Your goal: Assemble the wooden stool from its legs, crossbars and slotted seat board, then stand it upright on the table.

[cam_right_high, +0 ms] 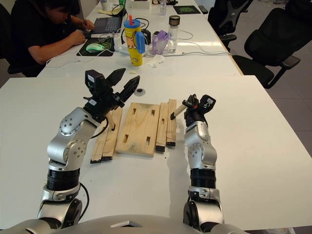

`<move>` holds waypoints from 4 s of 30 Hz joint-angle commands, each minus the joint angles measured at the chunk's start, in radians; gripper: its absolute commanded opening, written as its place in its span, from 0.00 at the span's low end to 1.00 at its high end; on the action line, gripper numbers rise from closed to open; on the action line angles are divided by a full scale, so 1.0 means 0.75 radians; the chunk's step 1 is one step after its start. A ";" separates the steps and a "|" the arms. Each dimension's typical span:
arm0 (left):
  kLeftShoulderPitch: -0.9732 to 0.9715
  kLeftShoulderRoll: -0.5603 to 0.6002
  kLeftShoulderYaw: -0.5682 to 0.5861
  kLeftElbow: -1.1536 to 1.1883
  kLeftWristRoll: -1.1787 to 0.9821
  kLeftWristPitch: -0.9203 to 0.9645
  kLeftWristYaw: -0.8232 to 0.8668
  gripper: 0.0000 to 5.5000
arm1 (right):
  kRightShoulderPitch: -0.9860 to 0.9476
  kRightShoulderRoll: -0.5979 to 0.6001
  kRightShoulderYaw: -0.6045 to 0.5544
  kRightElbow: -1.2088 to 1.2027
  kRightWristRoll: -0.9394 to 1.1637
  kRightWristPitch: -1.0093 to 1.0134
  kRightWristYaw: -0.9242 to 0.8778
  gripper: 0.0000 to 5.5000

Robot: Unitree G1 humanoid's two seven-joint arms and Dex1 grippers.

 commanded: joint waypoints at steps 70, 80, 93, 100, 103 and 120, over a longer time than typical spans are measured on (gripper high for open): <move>-0.066 -0.056 0.034 -0.237 0.165 -0.066 0.244 0.56 | -0.229 -0.246 0.150 0.368 -0.350 -0.139 0.419 0.25; 0.409 0.107 0.265 -0.465 0.361 -0.010 0.324 0.56 | -0.222 -0.245 0.094 -0.217 -0.365 -0.255 0.317 0.25; 0.553 -0.061 0.046 -0.393 0.367 0.213 0.434 0.56 | -0.096 -0.249 0.151 -0.345 -0.353 -0.058 0.342 0.25; 0.453 -0.117 0.008 -0.133 0.413 0.225 0.488 0.56 | -0.121 -0.241 0.182 -0.306 -0.338 -0.033 0.394 0.25; 0.414 -0.125 0.009 -0.083 0.421 0.230 0.497 0.56 | -0.128 -0.238 0.187 -0.295 -0.339 -0.029 0.406 0.25; 0.311 -0.155 0.022 -0.108 0.426 0.278 0.531 0.10 | -0.123 -0.222 0.198 -0.278 -0.388 0.011 0.359 0.24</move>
